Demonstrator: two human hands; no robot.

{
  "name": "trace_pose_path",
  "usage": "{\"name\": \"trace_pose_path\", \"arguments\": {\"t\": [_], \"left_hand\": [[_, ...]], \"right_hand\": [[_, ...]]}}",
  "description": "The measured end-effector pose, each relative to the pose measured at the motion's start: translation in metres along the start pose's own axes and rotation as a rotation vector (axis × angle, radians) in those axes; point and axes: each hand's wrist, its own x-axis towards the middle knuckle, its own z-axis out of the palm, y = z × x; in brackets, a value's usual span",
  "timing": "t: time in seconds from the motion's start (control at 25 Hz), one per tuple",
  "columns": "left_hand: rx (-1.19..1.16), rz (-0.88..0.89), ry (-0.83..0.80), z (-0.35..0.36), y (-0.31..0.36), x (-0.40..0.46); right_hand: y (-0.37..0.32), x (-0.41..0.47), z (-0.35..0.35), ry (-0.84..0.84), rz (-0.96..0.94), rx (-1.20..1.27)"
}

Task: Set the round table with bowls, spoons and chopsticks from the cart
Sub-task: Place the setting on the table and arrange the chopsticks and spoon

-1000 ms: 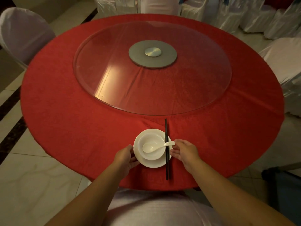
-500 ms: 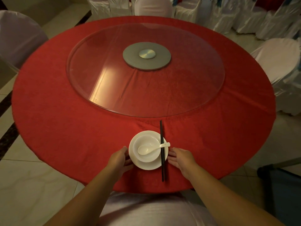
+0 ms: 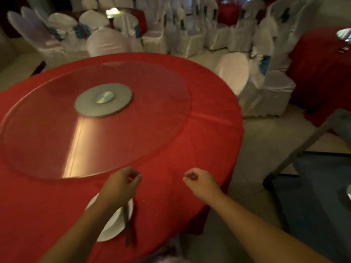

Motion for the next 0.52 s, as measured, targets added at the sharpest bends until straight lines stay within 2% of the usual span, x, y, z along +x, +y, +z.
{"name": "trace_pose_path", "arguments": {"t": [0.12, 0.24, 0.52], "left_hand": [[0.079, 0.202, -0.06, 0.054, 0.117, 0.027], [0.134, 0.329, -0.137, 0.124, 0.236, 0.044], [0.219, 0.629, -0.328, 0.287, 0.496, 0.053]], "right_hand": [[0.031, 0.006, -0.097, 0.092, -0.048, -0.041], [0.076, 0.005, -0.206, 0.189, -0.036, -0.058], [0.187, -0.04, -0.457, 0.474, 0.125, -0.319]]}}
